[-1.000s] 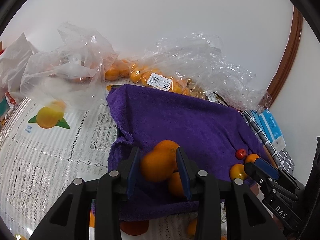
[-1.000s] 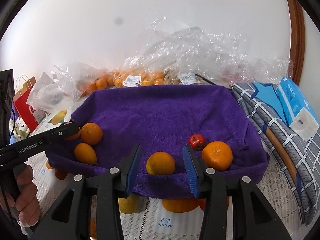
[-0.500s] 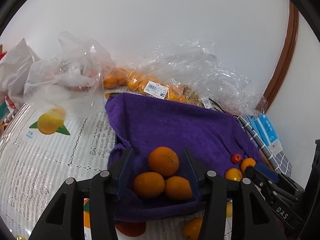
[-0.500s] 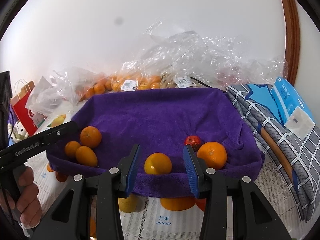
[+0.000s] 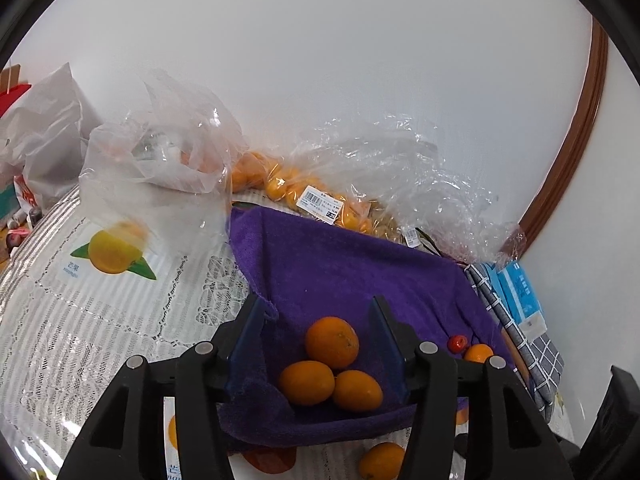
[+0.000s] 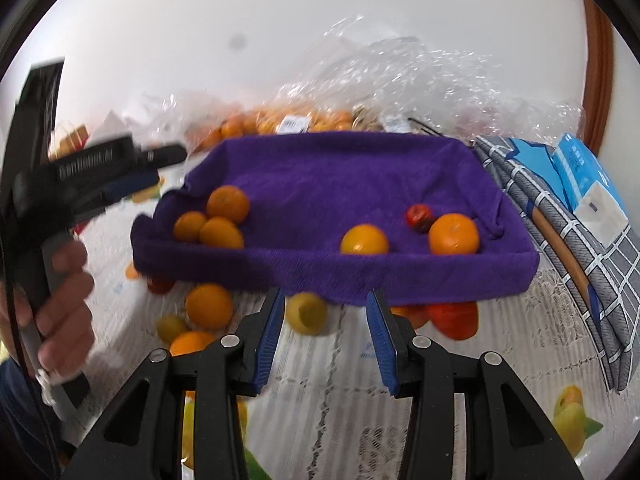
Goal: Organize fruits
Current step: 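Grasp a small yellow-green fruit from the bed with the right tool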
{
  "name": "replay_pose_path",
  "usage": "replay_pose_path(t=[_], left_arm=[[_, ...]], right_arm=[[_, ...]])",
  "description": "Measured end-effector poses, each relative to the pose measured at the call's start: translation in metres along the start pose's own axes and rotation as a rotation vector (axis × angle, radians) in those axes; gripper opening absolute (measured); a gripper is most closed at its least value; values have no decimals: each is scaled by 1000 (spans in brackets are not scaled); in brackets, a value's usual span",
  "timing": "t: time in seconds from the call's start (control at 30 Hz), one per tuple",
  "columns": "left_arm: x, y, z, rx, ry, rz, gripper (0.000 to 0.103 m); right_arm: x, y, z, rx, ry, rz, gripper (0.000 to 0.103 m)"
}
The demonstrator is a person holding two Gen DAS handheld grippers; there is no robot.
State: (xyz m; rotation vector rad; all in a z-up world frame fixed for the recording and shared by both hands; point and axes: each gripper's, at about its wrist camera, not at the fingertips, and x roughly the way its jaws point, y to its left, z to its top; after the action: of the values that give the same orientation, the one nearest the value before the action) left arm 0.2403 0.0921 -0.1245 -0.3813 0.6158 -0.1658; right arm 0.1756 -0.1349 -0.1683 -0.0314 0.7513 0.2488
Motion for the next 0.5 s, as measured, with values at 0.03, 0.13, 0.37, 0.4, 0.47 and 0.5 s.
replay_pose_path(t=[0.03, 0.13, 0.37, 0.4, 0.47, 0.5], left_arm=[[0, 1, 0, -4, 1, -1, 52], [0, 2, 0, -14, 5, -6, 52], [2, 0, -1, 0, 12, -9, 52], [2, -1, -1, 2, 12, -9, 52], [2, -1, -1, 5, 12, -13, 52], [2, -2, -1, 5, 13, -15, 52]], right_arm=[[1, 1, -1, -2, 4, 0, 40], [5, 1, -2, 4, 18, 2, 36], [26, 2, 3, 20, 78, 34, 36], [29, 3, 3, 16, 89, 30, 36], [34, 4, 2, 15, 111, 41, 27], [33, 3, 2, 19, 110, 47, 27]])
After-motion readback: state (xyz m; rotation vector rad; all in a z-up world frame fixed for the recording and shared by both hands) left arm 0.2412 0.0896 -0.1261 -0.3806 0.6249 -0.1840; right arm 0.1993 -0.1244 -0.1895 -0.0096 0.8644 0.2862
